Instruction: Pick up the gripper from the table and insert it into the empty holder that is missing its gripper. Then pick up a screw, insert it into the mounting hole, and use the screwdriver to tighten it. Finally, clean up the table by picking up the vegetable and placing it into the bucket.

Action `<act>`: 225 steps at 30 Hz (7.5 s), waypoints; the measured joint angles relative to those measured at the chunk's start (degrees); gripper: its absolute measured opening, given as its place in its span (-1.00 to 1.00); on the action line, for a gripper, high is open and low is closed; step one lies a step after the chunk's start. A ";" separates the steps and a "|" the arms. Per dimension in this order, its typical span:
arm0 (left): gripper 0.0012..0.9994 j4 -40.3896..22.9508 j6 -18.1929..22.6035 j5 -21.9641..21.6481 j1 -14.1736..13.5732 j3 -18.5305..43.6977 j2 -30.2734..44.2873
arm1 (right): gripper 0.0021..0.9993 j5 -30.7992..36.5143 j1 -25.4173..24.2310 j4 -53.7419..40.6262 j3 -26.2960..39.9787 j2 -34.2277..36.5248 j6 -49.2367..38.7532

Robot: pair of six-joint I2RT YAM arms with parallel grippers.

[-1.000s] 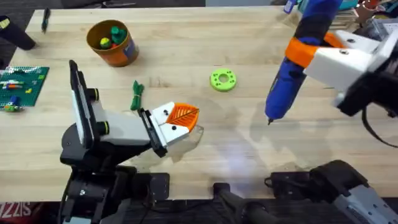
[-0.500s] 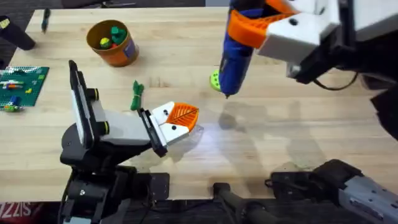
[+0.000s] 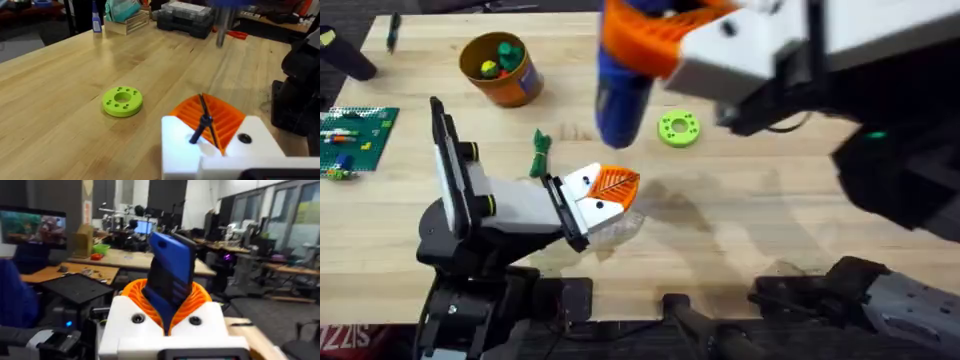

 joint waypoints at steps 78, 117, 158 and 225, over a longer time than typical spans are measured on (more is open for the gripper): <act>-1.00 -0.02 -0.03 -0.02 0.00 0.00 0.02 | -0.94 -9.50 7.01 -3.03 7.17 14.87 -9.71; -1.00 -0.02 -0.09 -0.22 0.00 0.00 0.00 | -0.94 -9.28 7.01 -5.83 7.91 17.50 -9.97; -1.00 -0.09 -0.35 -0.28 0.00 0.00 0.02 | -0.94 -7.53 6.27 -5.64 6.55 16.80 -9.88; -1.00 0.13 -0.26 -1.43 0.00 0.00 0.00 | -0.94 37.98 -23.19 -62.31 26.58 36.02 -89.73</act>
